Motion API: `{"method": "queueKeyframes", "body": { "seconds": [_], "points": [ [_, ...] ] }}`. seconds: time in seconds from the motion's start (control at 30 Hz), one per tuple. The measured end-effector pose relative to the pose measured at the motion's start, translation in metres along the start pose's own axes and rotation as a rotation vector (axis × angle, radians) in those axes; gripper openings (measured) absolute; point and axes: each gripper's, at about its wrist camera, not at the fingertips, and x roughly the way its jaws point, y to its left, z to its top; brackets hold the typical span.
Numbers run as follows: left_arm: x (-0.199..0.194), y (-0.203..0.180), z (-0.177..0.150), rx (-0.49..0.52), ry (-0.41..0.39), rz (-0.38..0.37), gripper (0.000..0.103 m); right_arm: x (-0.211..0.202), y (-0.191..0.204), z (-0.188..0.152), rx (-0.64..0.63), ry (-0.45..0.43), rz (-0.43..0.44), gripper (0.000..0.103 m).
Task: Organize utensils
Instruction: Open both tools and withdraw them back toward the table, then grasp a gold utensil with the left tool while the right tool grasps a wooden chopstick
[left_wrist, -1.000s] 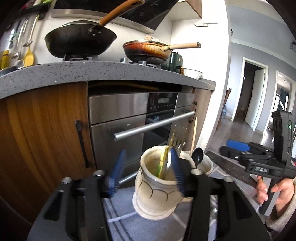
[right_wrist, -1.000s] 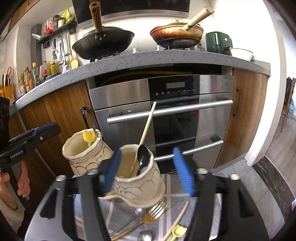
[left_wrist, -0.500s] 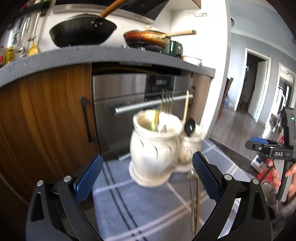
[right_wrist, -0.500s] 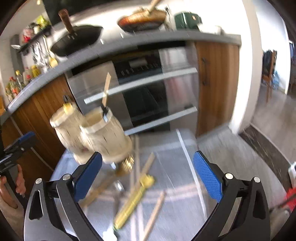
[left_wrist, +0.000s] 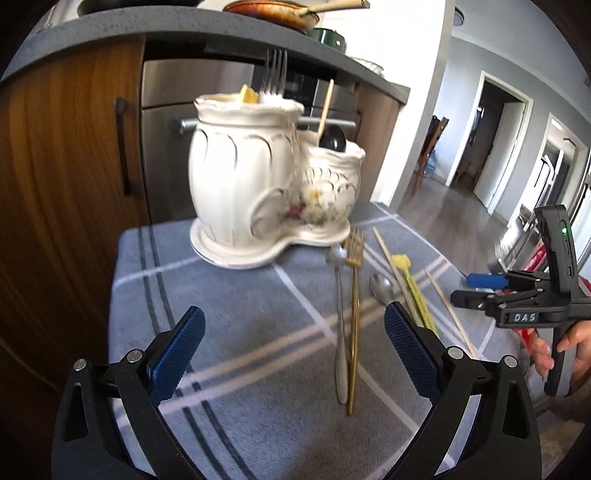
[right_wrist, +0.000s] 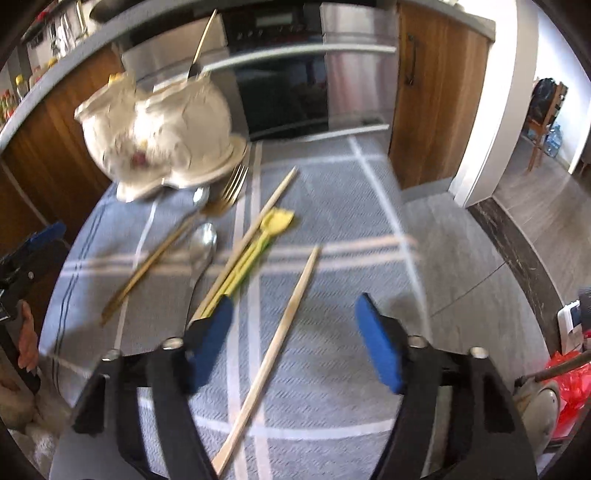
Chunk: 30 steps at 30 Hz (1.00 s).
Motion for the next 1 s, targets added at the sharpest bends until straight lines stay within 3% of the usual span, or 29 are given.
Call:
{"method": "queueKeyframes", "body": {
  "seconds": [0.23, 0.37, 0.63, 1.0],
  "points": [
    [-0.002, -0.007, -0.006, 0.041, -0.013, 0.005, 0.097, 0.010, 0.005, -0.003, 0.006, 0.063, -0.013, 0.033],
    [-0.001, -0.005, -0.008, 0.032, -0.009, -0.013, 0.097, 0.013, 0.010, -0.003, -0.014, 0.081, -0.043, 0.029],
    [0.003, 0.000, -0.014, 0.031, 0.010, 0.002, 0.097, 0.016, 0.014, -0.003, 0.000, 0.047, -0.077, 0.008],
    [0.011, -0.010, -0.013, 0.057, 0.048, -0.004, 0.097, -0.002, -0.002, -0.005, 0.077, -0.062, 0.030, 0.006]
  ]
}}
